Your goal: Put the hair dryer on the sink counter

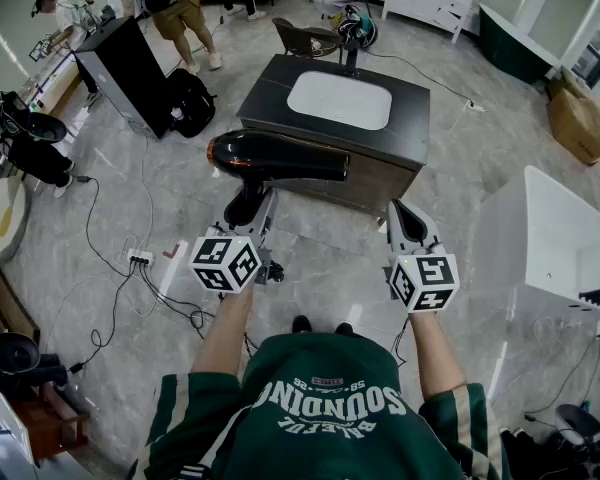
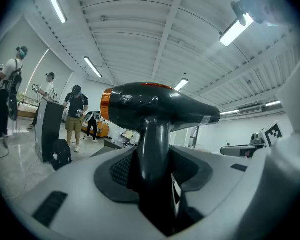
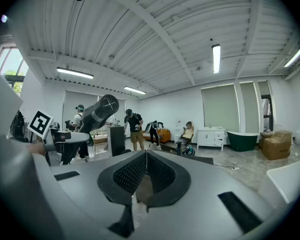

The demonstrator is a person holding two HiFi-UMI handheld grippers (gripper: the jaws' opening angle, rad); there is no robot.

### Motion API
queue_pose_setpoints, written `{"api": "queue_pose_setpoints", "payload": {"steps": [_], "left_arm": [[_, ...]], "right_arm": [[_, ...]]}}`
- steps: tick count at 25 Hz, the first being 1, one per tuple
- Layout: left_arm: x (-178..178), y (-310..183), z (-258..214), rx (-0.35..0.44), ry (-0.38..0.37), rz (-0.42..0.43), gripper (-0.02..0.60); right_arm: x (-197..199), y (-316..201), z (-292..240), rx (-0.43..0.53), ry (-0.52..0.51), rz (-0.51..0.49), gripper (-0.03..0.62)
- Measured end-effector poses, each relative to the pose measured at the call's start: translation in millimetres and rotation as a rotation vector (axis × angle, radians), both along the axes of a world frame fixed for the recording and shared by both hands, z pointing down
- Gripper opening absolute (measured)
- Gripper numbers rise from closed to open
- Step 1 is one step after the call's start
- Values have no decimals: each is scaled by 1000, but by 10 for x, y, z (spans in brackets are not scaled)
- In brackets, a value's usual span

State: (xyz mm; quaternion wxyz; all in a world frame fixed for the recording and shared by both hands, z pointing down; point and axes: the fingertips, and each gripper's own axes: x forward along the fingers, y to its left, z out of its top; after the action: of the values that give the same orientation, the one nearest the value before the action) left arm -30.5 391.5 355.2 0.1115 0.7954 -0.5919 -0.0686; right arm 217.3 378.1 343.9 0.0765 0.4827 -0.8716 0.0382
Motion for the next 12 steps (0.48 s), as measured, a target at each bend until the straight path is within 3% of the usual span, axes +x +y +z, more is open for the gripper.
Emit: {"api": "queue_pose_setpoints", "payload": {"steps": [12], "left_arm": [[109,50,221,-20,-57,18,192]], "right_arm": [[31,145,157,4,-1,2,44]]}}
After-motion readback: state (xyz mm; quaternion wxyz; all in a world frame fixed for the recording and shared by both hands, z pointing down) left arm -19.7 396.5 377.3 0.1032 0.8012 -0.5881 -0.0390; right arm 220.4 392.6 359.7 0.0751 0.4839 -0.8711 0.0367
